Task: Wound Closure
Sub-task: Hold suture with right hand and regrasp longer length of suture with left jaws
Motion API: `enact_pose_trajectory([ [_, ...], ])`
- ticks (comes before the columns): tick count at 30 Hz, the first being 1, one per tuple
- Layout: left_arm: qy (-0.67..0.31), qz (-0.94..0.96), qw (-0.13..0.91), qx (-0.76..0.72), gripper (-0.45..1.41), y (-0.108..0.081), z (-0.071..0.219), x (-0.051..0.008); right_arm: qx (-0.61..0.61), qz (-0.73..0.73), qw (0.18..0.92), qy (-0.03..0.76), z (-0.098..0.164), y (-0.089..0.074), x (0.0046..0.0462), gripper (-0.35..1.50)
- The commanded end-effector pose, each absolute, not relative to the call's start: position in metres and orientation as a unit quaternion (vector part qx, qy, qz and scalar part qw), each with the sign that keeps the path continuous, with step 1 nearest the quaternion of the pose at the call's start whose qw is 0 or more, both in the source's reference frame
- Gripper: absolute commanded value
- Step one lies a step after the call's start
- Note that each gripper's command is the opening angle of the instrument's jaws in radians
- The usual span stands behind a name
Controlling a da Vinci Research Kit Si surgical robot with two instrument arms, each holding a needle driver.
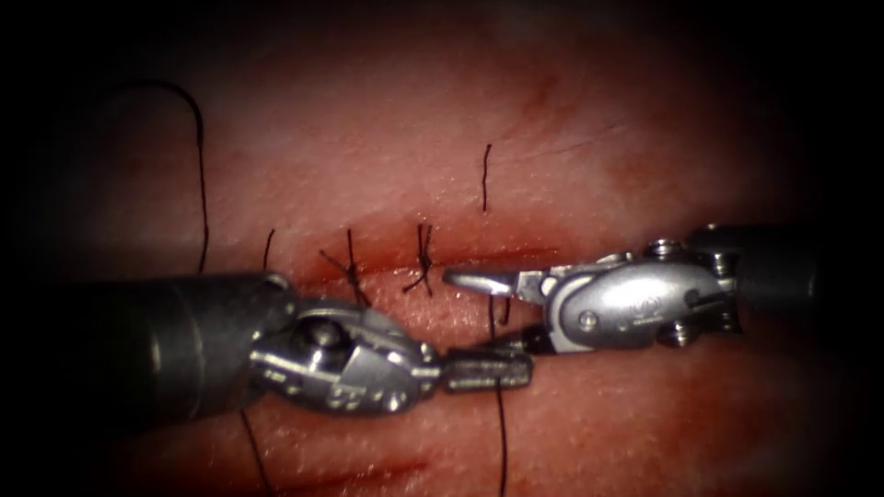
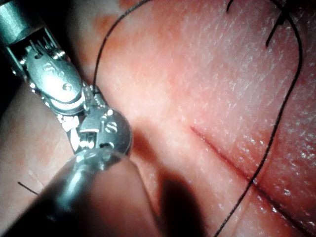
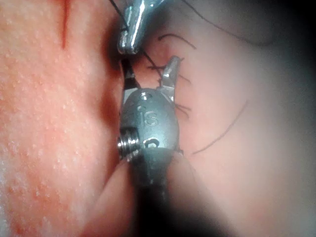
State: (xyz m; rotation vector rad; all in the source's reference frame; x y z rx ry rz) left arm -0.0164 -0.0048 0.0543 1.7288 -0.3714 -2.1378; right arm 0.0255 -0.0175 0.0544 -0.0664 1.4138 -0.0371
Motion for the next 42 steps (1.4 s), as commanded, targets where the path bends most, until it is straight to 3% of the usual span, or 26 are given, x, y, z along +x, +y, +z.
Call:
enact_pose_trajectory([
  [1,-0.132,-0.758,0.183,0.613,-0.45,-0.005,0.055,-0.0169,-0.028,-0.018,0.758,0.651,0.055,-0.017,0.0256,-0.35],
  [4,-0.132,-0.758,0.183,0.612,-0.42,-0.005,0.055,-0.017,-0.031,-0.014,0.757,0.652,0.054,-0.017,0.0249,-0.35],
  [5,-0.132,-0.758,0.183,0.612,-0.01,-0.005,0.055,-0.017,-0.032,-0.012,0.76,0.649,0.055,-0.017,0.0247,-0.35],
  [7,-0.131,-0.758,0.18,0.613,0.51,-0.004,0.055,-0.0171,-0.035,-0.01,0.761,0.647,0.055,-0.016,0.0242,-0.35],
  [9,-0.13,-0.759,0.173,0.614,0.84,-0.004,0.055,-0.0173,-0.039,-0.006,0.766,0.642,0.055,-0.016,0.0239,-0.35],
  [12,-0.141,-0.756,0.163,0.618,1.11,-0.004,0.055,-0.0177,-0.041,-0.003,0.769,0.638,0.055,-0.016,0.0235,-0.35],
  [15,-0.151,-0.754,0.156,0.619,1.19,-0.005,0.054,-0.0179,-0.046,0.003,0.776,0.629,0.056,-0.015,0.0229,-0.35],
  [21,-0.159,-0.755,0.163,0.615,1.19,-0.006,0.055,-0.0183,-0.038,0.042,0.777,0.627,0.059,-0.013,0.0218,-0.35],
  [25,-0.163,-0.757,0.164,0.611,0.96,-0.006,0.056,-0.0189,-0.029,0.071,0.778,0.624,0.061,-0.011,0.0212,-0.35],
  [26,-0.166,-0.757,0.165,0.61,0.74,-0.007,0.056,-0.0193,-0.029,0.076,0.78,0.621,0.061,-0.011,0.0211,-0.35],
  [33,-0.163,-0.749,0.179,0.617,0.44,-0.008,0.057,-0.0198,-0.014,0.115,0.773,0.623,0.064,-0.008,0.0201,-0.35],
  [35,-0.16,-0.742,0.183,0.625,0.47,-0.008,0.057,-0.0198,-0.011,0.12,0.772,0.624,0.065,-0.008,0.0199,-0.35],
  [36,-0.158,-0.739,0.185,0.628,0.67,-0.008,0.056,-0.0199,-0.01,0.124,0.773,0.622,0.066,-0.007,0.0198,-0.35],
  [39,-0.165,-0.735,0.195,0.628,0.66,-0.009,0.055,-0.0201,-0.008,0.131,0.773,0.621,0.066,-0.007,0.0197,-0.35],
  [42,-0.17,-0.73,0.204,0.629,0.51,-0.009,0.055,-0.0205,-0.008,0.135,0.773,0.62,0.067,-0.007,0.0196,-0.35],
])
